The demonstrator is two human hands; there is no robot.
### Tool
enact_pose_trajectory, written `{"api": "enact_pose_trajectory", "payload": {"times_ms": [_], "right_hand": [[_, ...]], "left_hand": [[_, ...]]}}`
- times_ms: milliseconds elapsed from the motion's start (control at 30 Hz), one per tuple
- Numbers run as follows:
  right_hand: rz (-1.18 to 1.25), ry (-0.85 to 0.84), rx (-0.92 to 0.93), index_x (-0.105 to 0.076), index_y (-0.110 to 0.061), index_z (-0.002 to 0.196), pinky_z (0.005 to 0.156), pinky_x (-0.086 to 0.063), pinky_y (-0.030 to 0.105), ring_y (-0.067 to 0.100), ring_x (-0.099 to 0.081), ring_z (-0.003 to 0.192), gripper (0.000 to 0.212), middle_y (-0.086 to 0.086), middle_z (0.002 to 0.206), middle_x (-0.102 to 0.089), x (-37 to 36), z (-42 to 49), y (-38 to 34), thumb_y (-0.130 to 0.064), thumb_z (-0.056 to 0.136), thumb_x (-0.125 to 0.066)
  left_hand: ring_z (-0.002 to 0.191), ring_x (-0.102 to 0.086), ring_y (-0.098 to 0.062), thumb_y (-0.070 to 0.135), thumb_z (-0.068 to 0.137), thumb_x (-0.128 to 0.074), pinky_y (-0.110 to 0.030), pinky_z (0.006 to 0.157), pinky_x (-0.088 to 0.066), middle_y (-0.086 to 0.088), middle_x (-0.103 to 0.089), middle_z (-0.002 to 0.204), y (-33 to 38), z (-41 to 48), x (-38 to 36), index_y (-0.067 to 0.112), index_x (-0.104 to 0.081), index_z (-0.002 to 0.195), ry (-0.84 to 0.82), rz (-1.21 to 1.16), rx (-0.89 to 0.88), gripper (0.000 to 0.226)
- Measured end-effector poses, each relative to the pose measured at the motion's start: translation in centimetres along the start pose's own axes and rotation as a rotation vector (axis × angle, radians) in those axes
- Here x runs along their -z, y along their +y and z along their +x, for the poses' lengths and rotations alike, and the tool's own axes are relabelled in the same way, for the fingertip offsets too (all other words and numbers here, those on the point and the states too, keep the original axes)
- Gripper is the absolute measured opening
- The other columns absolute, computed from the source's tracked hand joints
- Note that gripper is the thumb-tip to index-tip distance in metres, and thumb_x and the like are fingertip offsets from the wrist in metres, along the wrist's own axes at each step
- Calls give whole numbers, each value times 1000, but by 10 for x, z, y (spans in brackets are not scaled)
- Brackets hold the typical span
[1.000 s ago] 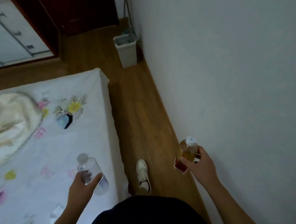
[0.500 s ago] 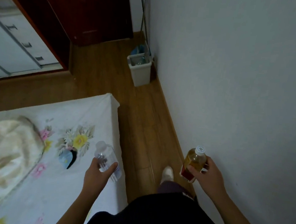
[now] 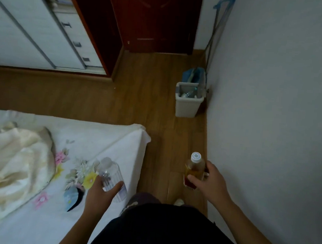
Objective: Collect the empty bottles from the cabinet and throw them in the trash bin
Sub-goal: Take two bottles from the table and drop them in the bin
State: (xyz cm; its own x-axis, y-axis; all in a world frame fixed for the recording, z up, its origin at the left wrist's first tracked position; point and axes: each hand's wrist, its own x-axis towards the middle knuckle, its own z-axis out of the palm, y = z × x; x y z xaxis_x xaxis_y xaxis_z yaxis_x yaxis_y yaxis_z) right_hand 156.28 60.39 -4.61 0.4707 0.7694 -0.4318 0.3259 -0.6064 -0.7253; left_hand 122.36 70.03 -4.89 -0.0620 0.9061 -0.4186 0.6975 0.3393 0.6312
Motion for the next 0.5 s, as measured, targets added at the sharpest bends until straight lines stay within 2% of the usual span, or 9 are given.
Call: {"api": "enact_pose_trajectory", "payload": {"times_ms": [100, 200, 267, 333, 433, 500], "right_hand": [[-81, -82, 47, -50, -26, 136, 94, -51, 36, 17, -59, 118, 77, -7, 129, -61, 2, 67, -49, -53, 70, -81], [-134, -118, 85, -51, -28, 132, 89, -50, 33, 14, -59, 113, 71, -12, 116, -58, -1, 130, -88, -53, 72, -80], [-143, -112, 87, -51, -31, 128, 86, -48, 32, 13, -59, 110, 65, -17, 109, -54, -2, 170, -109, -51, 73, -80], [-131, -106, 55, -52, -33, 123, 88, -50, 34, 16, -60, 113, 61, -13, 112, -60, -3, 205, -124, -51, 72, -81], [-101, -69, -3, -51, -28, 134, 97, -52, 40, 17, -60, 117, 77, -8, 127, -63, 1, 249, -144, -56, 68, -79], [-83, -37, -11, -54, -28, 129, 94, -52, 37, 12, -61, 109, 72, -11, 118, -64, 5, 277, -159, -54, 68, -80]], "left_hand": [[111, -64, -30, 52, 70, -82, -43, 90, -49, -7, -68, 118, 10, 32, 5, 13, -58, 124, 55, -74, 79, 70], [106, -65, -27, 66, 57, -72, -44, 90, -50, -3, -69, 111, 19, 78, 8, 16, -60, 118, 98, -100, 144, 80], [105, -65, -29, 58, 64, -78, -43, 87, -49, -4, -68, 108, 32, 116, 8, 16, -60, 116, 91, -101, 166, 70], [101, -65, -31, 50, 69, -80, -41, 83, -47, -4, -68, 103, 51, 156, 10, 16, -60, 112, 66, -77, 171, 59], [98, -66, -30, 54, 67, -77, -39, 82, -46, -2, -67, 99, 92, 218, 12, 19, -59, 107, 33, -76, 148, 56], [100, -67, -30, 53, 73, -78, -39, 84, -48, -2, -69, 101, 125, 261, 12, 19, -60, 109, -10, -51, 95, 53]]}}
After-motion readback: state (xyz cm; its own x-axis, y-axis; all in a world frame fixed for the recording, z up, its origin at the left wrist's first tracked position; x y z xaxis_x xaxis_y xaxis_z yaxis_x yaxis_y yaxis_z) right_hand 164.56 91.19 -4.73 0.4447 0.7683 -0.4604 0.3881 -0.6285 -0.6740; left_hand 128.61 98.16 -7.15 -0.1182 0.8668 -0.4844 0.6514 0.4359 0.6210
